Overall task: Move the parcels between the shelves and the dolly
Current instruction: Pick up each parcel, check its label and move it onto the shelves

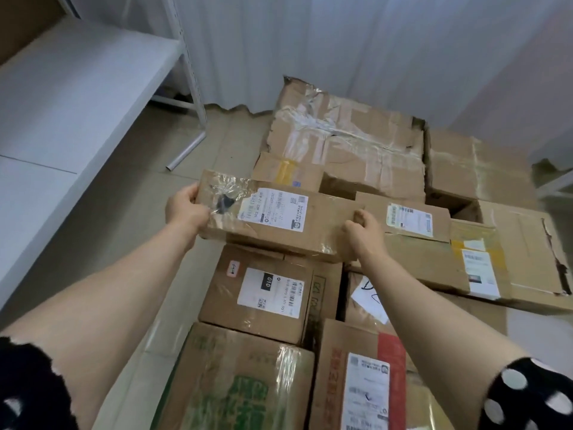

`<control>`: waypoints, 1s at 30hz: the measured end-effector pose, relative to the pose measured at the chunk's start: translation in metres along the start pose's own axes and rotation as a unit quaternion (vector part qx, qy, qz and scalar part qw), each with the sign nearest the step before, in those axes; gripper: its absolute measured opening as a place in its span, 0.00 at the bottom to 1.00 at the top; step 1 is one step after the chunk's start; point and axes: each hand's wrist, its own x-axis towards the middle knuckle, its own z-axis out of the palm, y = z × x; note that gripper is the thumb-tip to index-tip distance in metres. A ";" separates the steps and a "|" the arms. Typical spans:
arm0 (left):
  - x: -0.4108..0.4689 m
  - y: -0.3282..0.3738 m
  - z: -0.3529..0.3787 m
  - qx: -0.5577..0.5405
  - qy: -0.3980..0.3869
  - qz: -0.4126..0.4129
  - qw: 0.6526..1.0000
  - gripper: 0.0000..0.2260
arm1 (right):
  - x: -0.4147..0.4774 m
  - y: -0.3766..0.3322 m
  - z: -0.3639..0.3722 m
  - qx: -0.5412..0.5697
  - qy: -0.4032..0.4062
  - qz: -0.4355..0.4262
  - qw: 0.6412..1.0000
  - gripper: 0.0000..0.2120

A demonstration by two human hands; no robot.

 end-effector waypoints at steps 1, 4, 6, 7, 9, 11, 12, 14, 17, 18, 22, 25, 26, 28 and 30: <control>0.007 -0.005 0.001 0.002 0.001 -0.001 1.000 0.25 | 0.004 0.003 0.006 -0.002 -0.001 0.001 1.000 0.28; 0.018 -0.017 0.007 0.008 -0.018 0.002 1.000 0.26 | 0.016 0.014 0.017 -0.001 0.006 0.019 1.000 0.26; 0.022 -0.024 0.015 0.014 -0.038 0.005 0.999 0.26 | 0.022 0.021 0.018 -0.001 0.013 0.032 0.999 0.26; 0.025 -0.027 0.020 0.018 -0.049 0.006 0.999 0.25 | 0.023 0.024 0.018 -0.003 0.015 0.038 0.999 0.26; 0.028 -0.035 0.029 0.037 -0.072 0.002 0.997 0.23 | 0.026 0.029 0.017 -0.004 0.025 0.045 0.999 0.26; 0.030 -0.042 0.035 0.061 -0.080 -0.006 0.995 0.19 | 0.028 0.033 0.017 -0.007 0.033 0.052 0.998 0.26; 0.031 -0.046 0.037 0.069 -0.077 -0.009 0.995 0.17 | 0.028 0.036 0.016 -0.010 0.036 0.053 0.998 0.25; 0.030 -0.051 0.040 0.070 -0.071 -0.009 0.995 0.18 | 0.029 0.039 0.015 -0.020 0.036 0.049 0.998 0.24; 0.026 -0.053 0.042 0.046 -0.055 -0.021 0.997 0.24 | 0.029 0.042 0.012 -0.037 0.044 0.040 0.998 0.23; 0.025 -0.052 0.042 0.038 -0.052 -0.025 0.998 0.24 | 0.028 0.043 0.011 -0.041 0.048 0.039 0.997 0.22; 0.023 -0.052 0.043 0.015 -0.050 -0.044 0.998 0.24 | 0.026 0.046 0.011 -0.054 0.072 0.023 0.996 0.22; 0.019 -0.055 0.044 0.033 -0.061 -0.037 0.997 0.23 | 0.026 0.047 0.012 -0.063 0.084 0.015 0.994 0.22; 0.018 -0.056 0.044 0.040 -0.062 -0.032 0.997 0.23 | 0.027 0.048 0.012 -0.066 0.083 0.016 0.994 0.22; 0.020 -0.059 0.046 0.062 -0.062 -0.021 0.996 0.22 | 0.027 0.051 0.013 -0.085 0.071 0.014 0.994 0.24; 0.022 -0.061 0.049 0.104 -0.066 -0.009 0.992 0.22 | 0.026 0.053 0.016 -0.128 0.050 0.008 0.990 0.27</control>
